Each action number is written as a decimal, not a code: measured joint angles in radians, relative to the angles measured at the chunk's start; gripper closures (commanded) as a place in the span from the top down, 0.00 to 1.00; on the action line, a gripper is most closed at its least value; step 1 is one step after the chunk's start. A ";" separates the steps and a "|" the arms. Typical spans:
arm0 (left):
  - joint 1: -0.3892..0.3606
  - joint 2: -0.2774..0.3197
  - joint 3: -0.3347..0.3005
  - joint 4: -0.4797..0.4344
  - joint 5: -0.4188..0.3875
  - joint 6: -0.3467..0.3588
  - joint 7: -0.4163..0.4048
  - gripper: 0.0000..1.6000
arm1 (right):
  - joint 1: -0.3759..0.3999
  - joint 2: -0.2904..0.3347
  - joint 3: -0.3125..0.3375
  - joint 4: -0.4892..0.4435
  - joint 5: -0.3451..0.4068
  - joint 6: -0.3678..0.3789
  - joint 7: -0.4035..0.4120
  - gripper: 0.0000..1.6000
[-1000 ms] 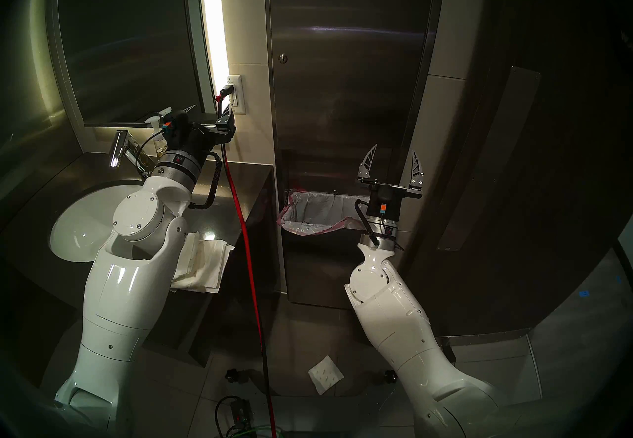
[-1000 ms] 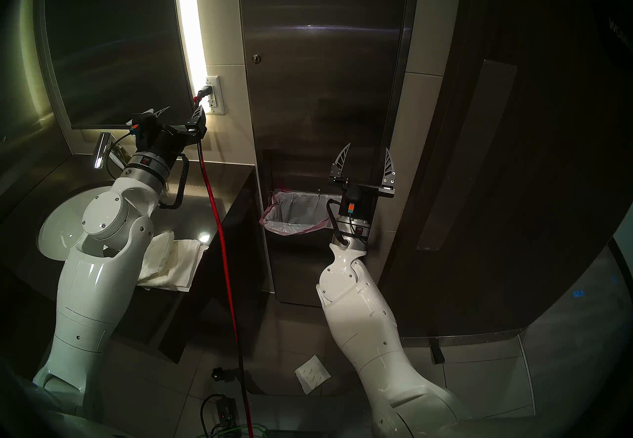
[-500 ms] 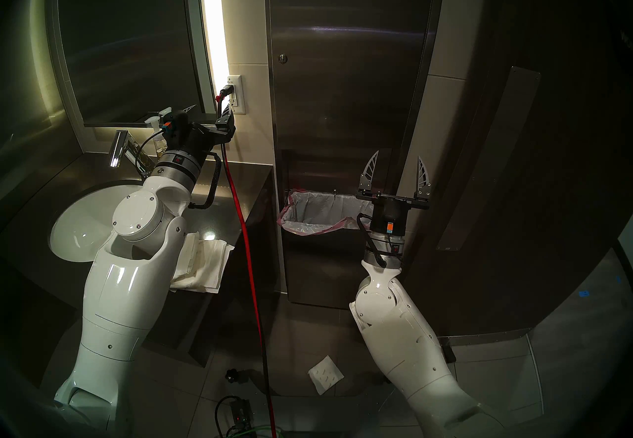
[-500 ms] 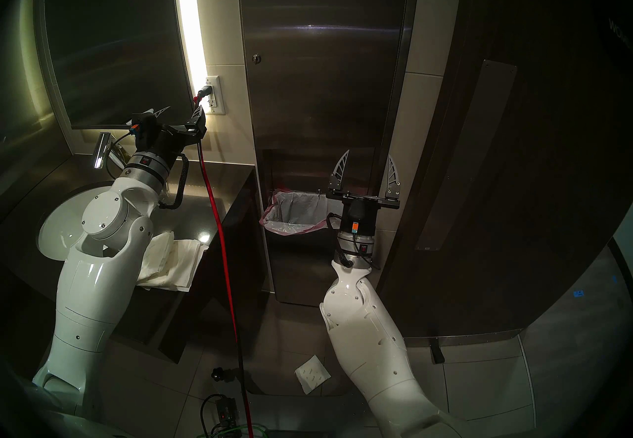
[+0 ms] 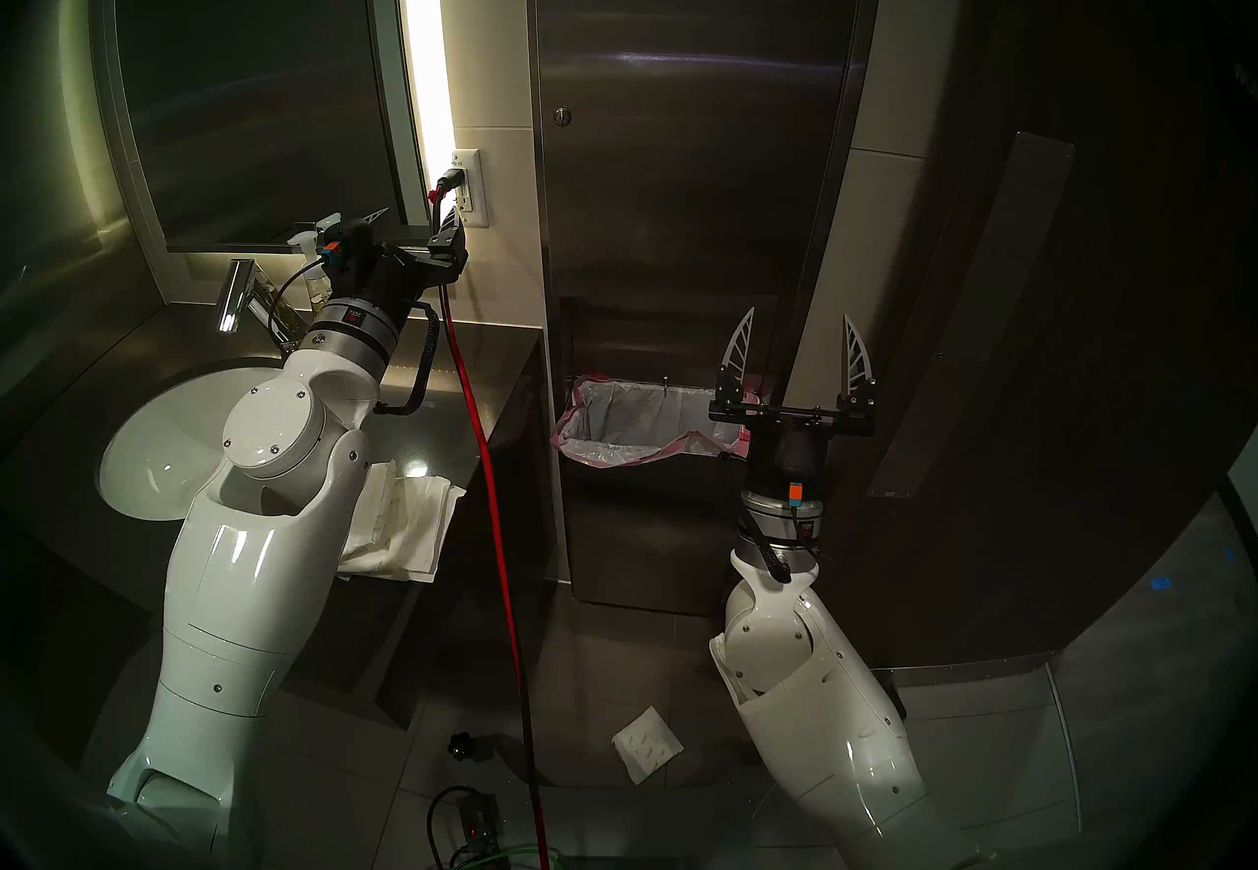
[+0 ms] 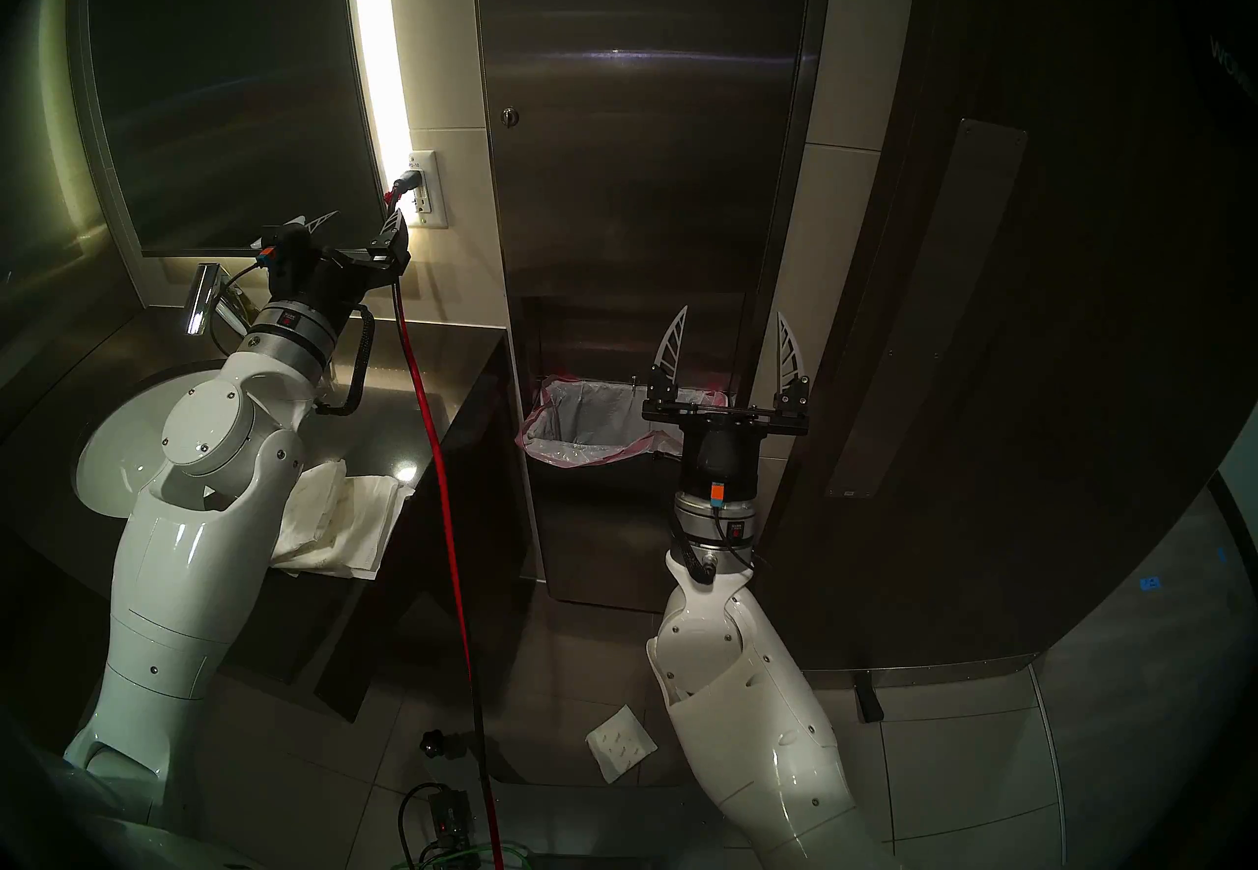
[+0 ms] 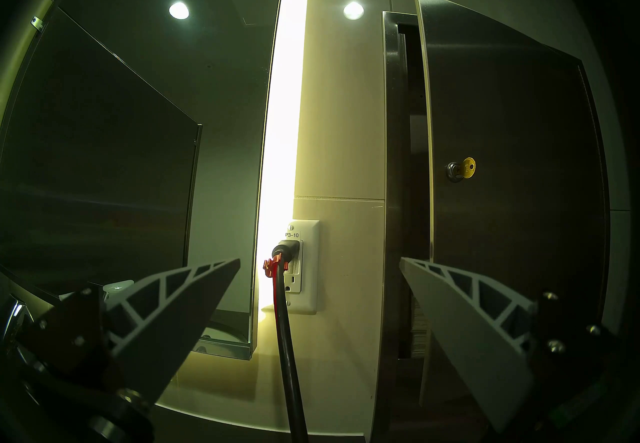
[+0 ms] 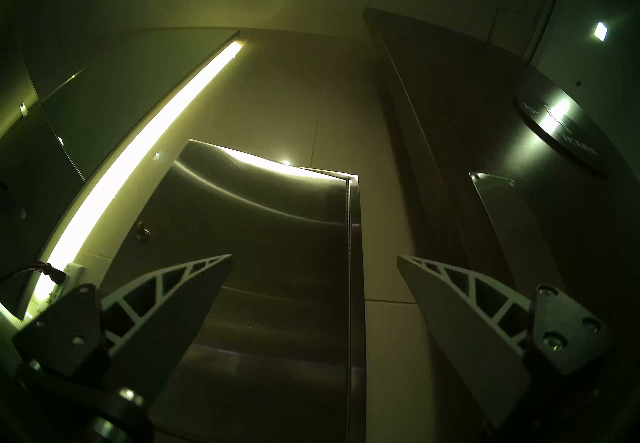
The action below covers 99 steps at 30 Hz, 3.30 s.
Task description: Twist key and open towel dispenser
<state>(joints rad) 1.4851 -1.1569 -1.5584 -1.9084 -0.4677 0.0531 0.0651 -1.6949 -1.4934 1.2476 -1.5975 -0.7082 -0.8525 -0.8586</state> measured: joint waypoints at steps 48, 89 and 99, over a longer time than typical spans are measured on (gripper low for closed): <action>-0.005 0.000 0.001 -0.002 -0.006 -0.001 0.004 1.00 | -0.564 0.319 0.168 -0.651 0.186 0.231 0.247 1.00; -0.011 -0.015 0.002 -0.002 0.013 -0.007 0.015 1.00 | -0.727 0.487 0.352 -0.829 0.680 0.620 0.647 1.00; -0.011 -0.017 0.002 -0.001 0.017 -0.008 0.010 1.00 | -0.725 0.487 0.358 -0.829 0.688 0.616 0.656 1.00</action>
<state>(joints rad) 1.4742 -1.1739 -1.5568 -1.9095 -0.4510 0.0454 0.0753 -2.4203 -1.0066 1.6057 -2.4268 -0.0198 -0.2369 -0.2030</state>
